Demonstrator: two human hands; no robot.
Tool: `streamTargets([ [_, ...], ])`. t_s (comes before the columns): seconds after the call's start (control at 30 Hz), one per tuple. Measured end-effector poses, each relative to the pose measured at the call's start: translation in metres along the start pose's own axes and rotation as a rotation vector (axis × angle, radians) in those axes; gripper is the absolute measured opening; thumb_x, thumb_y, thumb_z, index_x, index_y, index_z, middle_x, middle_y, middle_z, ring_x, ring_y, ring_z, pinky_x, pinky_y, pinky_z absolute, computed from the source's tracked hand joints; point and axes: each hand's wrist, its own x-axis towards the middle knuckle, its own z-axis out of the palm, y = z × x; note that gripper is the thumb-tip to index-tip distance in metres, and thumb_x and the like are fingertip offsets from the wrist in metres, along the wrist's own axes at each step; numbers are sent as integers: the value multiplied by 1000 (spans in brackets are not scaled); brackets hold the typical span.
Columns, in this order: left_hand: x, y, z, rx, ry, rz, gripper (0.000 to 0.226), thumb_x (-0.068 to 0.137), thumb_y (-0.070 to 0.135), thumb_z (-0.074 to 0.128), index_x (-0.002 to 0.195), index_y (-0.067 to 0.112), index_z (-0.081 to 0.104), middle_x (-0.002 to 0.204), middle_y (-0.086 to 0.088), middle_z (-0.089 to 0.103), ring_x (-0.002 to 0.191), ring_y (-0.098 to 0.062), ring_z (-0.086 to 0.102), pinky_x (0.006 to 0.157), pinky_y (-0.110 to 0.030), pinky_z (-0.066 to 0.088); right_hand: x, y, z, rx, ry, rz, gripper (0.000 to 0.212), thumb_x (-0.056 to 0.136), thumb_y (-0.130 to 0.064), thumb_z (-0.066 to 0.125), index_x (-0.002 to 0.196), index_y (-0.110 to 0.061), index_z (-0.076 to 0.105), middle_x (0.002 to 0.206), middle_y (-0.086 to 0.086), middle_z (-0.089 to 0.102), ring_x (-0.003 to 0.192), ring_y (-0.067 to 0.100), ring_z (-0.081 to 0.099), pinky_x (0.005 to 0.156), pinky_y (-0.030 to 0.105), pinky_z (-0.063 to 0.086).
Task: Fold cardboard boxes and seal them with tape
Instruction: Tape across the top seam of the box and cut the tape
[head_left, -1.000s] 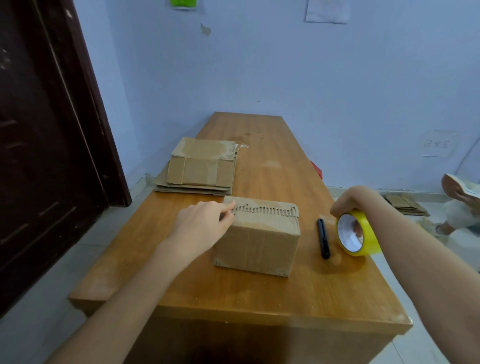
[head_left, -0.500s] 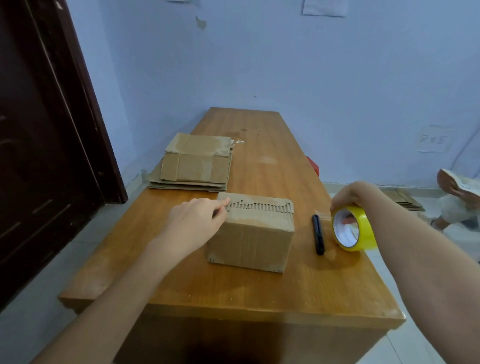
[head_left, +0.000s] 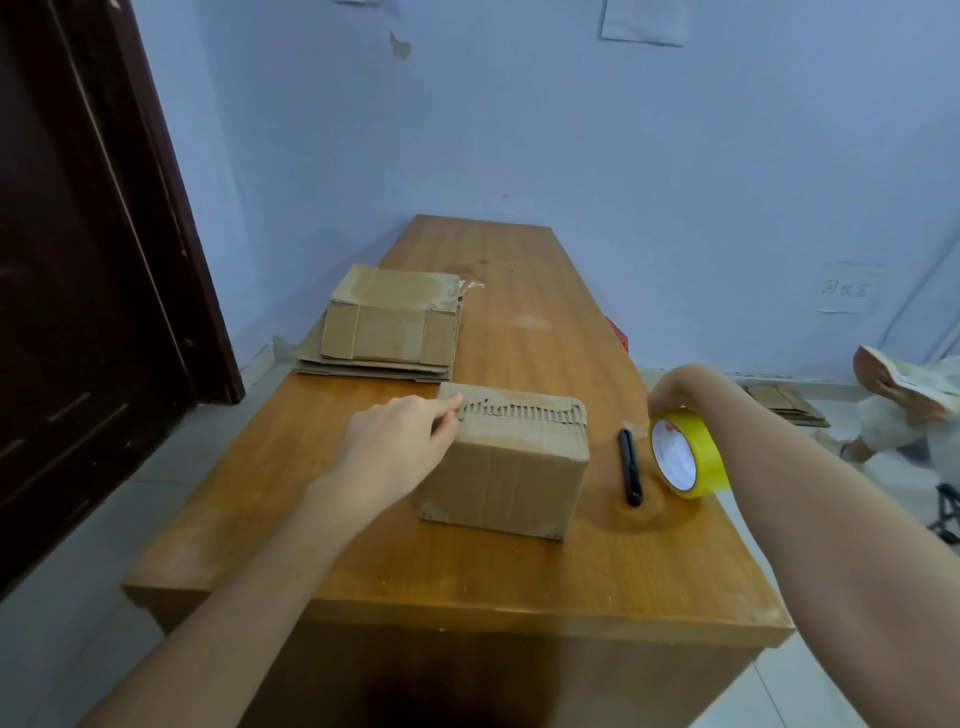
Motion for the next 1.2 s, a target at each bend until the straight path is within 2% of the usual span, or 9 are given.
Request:
streamTargets([
  [0.5, 1, -2, 0, -15, -10, -10, 40, 102, 37, 29, 142, 38, 38, 87, 12, 54, 58, -5, 46, 45, -19, 28, 3, -8, 1, -93, 47, 7, 44, 99, -16, 39, 140, 1, 37, 140, 16, 42, 100, 27, 44, 82, 32, 39],
  [0.6, -1, -1, 0, -17, -6, -13, 40, 103, 36, 29, 141, 38, 38, 86, 12, 54, 57, -5, 46, 45, -19, 27, 0, -12, -4, -99, 72, -20, 46, 99, -15, 39, 141, 2, 35, 142, 16, 41, 108, 31, 47, 89, 35, 41],
  [0.67, -1, 0, 0, -20, 2, -13, 40, 103, 36, 29, 141, 37, 39, 84, 11, 53, 58, -5, 45, 45, -20, 27, -14, -10, -20, -35, 86, -39, 32, 100, -16, 38, 125, -1, 52, 133, 14, 47, 117, 30, 48, 97, 35, 38],
  [0.7, -1, 0, -1, -22, 2, -16, 40, 102, 36, 30, 141, 37, 39, 82, 11, 51, 57, -5, 45, 45, -20, 27, -26, -7, -31, -7, 109, -44, 24, 100, -15, 37, 106, -6, 58, 124, 14, 49, 114, 29, 48, 100, 33, 35],
  [0.77, 0, 0, 0, -36, -5, -28, 39, 103, 35, 29, 140, 37, 40, 73, 12, 46, 55, -5, 42, 45, -21, 26, -50, -1, -53, 27, 195, -70, 27, 99, -15, 35, 74, -11, 46, 98, 12, 50, 100, 26, 44, 97, 30, 35],
  [0.8, -1, 1, -1, -41, -5, -31, 39, 103, 35, 29, 140, 36, 41, 69, 13, 43, 54, -5, 42, 45, -22, 26, -59, 0, -61, 39, 229, -92, 29, 99, -14, 36, 71, -13, 44, 86, 9, 49, 94, 26, 44, 91, 29, 36],
  [0.9, -7, 2, -2, -63, 14, -16, 40, 103, 34, 29, 140, 34, 43, 67, 15, 42, 53, -4, 41, 45, -21, 26, -70, -5, -67, 117, 184, -209, 26, 95, -15, 45, 70, -10, 51, 70, 7, 52, 72, 27, 51, 72, 31, 42],
  [1.0, -9, 3, -3, -99, 26, -12, 39, 103, 32, 30, 139, 32, 44, 68, 14, 40, 51, -3, 38, 44, -19, 24, -84, -17, -56, 70, 117, -309, 26, 96, -18, 42, 77, -5, 54, 58, 4, 54, 58, 20, 47, 61, 30, 41],
  [1.2, -9, 0, -1, -152, 18, -11, 39, 103, 31, 31, 139, 31, 45, 93, 3, 50, 58, -2, 38, 48, -20, 25, -121, -30, -57, 24, 166, -448, 21, 97, -19, 43, 102, -3, 55, 68, 7, 53, 62, 18, 48, 69, 29, 44],
])
